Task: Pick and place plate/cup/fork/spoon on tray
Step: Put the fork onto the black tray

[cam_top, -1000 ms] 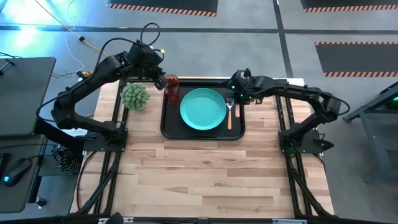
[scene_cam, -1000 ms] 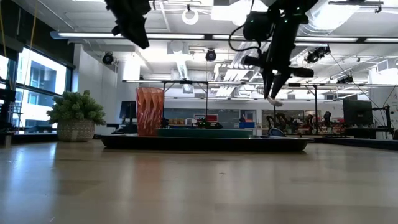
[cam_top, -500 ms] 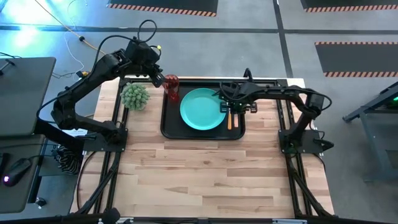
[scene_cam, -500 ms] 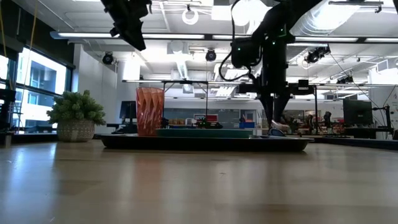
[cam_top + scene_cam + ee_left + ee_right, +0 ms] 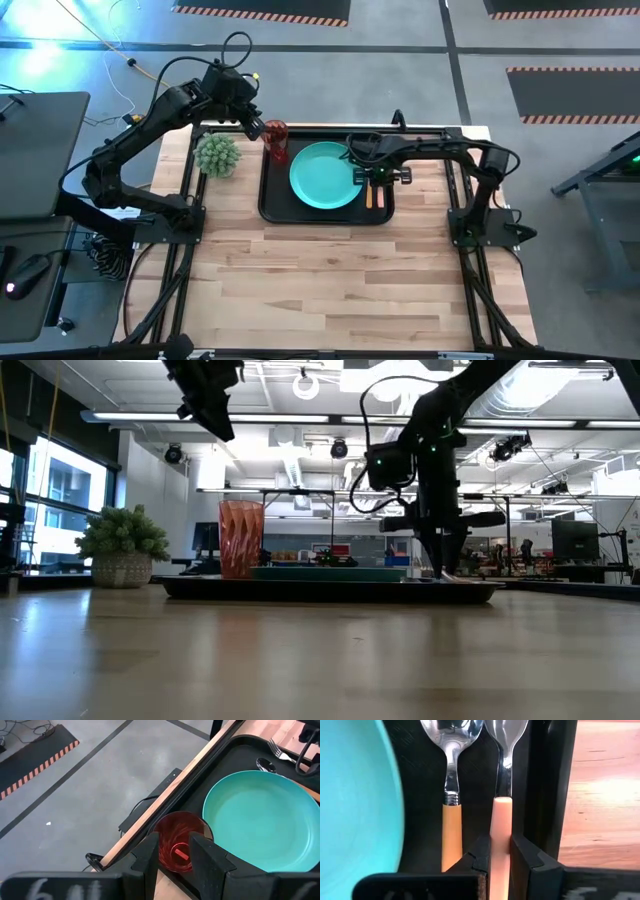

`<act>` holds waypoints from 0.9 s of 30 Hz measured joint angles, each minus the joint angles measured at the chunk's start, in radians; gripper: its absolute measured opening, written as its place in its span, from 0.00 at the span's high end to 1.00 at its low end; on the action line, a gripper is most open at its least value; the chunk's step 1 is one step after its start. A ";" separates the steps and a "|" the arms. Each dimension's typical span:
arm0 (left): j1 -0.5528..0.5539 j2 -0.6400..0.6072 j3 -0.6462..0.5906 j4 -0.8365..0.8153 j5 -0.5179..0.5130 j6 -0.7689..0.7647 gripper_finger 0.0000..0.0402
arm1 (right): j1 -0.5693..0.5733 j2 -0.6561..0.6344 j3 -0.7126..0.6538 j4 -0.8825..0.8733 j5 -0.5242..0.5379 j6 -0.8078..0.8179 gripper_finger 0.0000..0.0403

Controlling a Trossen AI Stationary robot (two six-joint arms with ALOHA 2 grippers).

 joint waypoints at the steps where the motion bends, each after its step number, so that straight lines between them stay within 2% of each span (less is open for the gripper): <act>1: 0.000 0.000 0.000 0.000 0.000 0.000 0.75 | -0.003 0.005 0.000 0.000 -0.001 -0.001 0.95; 24: 0.000 0.000 0.000 0.000 0.000 0.011 0.75 | -0.048 0.045 -0.001 0.029 -0.058 -0.057 0.95; 27: 0.000 0.000 0.000 -0.001 -0.001 0.024 0.75 | -0.048 0.042 -0.001 0.036 -0.038 -0.040 0.95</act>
